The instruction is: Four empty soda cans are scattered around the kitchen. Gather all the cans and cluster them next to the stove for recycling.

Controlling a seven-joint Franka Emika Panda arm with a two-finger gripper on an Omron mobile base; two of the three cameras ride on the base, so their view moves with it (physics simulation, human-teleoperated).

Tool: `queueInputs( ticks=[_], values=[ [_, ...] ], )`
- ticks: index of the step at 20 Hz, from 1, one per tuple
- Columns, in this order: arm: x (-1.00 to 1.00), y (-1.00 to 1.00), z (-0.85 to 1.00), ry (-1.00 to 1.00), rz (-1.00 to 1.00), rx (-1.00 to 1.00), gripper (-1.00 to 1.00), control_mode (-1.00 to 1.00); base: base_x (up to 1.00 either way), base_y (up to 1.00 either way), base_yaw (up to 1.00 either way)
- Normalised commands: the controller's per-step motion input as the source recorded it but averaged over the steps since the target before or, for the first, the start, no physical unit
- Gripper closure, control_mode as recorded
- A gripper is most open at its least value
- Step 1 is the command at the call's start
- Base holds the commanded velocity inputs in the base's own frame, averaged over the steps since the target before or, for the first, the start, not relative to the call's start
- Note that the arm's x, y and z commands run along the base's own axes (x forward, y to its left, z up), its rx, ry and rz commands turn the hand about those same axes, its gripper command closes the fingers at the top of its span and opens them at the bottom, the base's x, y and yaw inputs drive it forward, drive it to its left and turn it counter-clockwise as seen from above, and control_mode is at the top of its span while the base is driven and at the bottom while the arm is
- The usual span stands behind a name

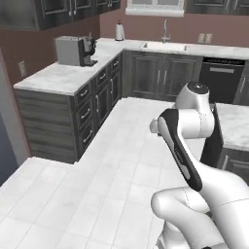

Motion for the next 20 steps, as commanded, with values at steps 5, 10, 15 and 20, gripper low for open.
queueInputs(
  ticks=[5,10,15,20],
  values=[
    [0.00,0.00,0.00,0.00,0.00,0.00,-1.00,1.00,0.42,0.21,-0.33],
    [0.00,0.00,0.00,0.00,0.00,0.00,-1.00,1.00,0.51,0.26,-0.30],
    [0.00,0.00,0.00,0.00,0.00,0.00,-1.00,1.00,0.80,0.28,-0.20],
    [0.00,0.00,0.00,0.00,0.00,0.00,-1.00,1.00,0.82,0.28,-0.19]
  ],
)
